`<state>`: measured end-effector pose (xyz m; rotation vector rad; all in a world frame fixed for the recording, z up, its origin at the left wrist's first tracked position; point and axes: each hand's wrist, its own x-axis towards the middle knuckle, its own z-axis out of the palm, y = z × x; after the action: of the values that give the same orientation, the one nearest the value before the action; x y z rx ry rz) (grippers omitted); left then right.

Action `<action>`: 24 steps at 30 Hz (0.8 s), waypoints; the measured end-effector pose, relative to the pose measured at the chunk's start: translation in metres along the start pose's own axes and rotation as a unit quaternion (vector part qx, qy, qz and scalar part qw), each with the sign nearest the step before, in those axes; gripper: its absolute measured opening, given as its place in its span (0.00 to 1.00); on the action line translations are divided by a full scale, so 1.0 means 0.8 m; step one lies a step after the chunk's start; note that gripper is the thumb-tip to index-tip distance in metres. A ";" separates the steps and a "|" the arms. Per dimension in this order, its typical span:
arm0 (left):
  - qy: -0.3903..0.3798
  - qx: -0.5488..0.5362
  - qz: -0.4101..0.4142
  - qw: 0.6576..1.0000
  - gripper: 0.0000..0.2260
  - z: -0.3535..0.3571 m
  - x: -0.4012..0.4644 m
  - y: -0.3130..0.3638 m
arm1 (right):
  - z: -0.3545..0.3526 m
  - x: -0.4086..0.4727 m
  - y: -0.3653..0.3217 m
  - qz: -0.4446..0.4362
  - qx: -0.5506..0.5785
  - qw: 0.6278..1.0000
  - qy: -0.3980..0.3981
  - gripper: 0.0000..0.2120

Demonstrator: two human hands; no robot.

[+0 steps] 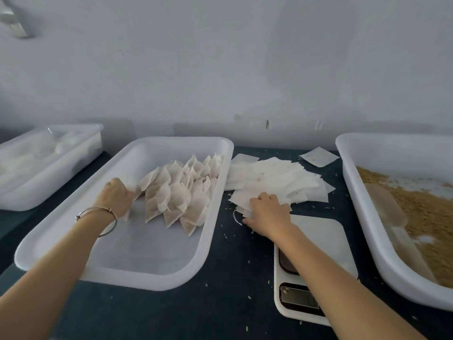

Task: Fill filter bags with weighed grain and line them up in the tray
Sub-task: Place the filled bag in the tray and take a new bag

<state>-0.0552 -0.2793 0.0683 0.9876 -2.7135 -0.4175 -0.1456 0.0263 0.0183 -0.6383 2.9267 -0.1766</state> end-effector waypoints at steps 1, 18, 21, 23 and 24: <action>-0.020 -0.004 0.010 1.000 0.07 0.006 -0.001 0.003 | 0.000 0.001 -0.001 0.002 -0.003 1.000 0.010 0.21; 0.030 -0.180 0.160 0.970 0.11 -0.016 -0.055 0.080 | -0.022 -0.003 0.007 -0.025 0.174 0.978 0.114 0.21; 0.015 -0.301 0.236 0.924 0.06 -0.027 -0.114 0.144 | -0.022 -0.005 0.006 -0.038 0.192 0.976 0.097 0.22; -0.026 -0.347 0.273 0.897 0.07 -0.021 -0.148 0.179 | -0.027 -0.009 0.007 -0.039 0.260 0.957 0.125 0.22; -0.046 -0.356 0.286 0.888 0.07 -0.014 -0.162 0.194 | -0.032 -0.012 0.007 -0.035 0.302 0.941 0.152 0.21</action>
<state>-0.0459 -0.0829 0.1168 -0.0325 -2.4141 -1.2155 -0.1433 0.0380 0.0436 -0.6463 2.8660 -1.2203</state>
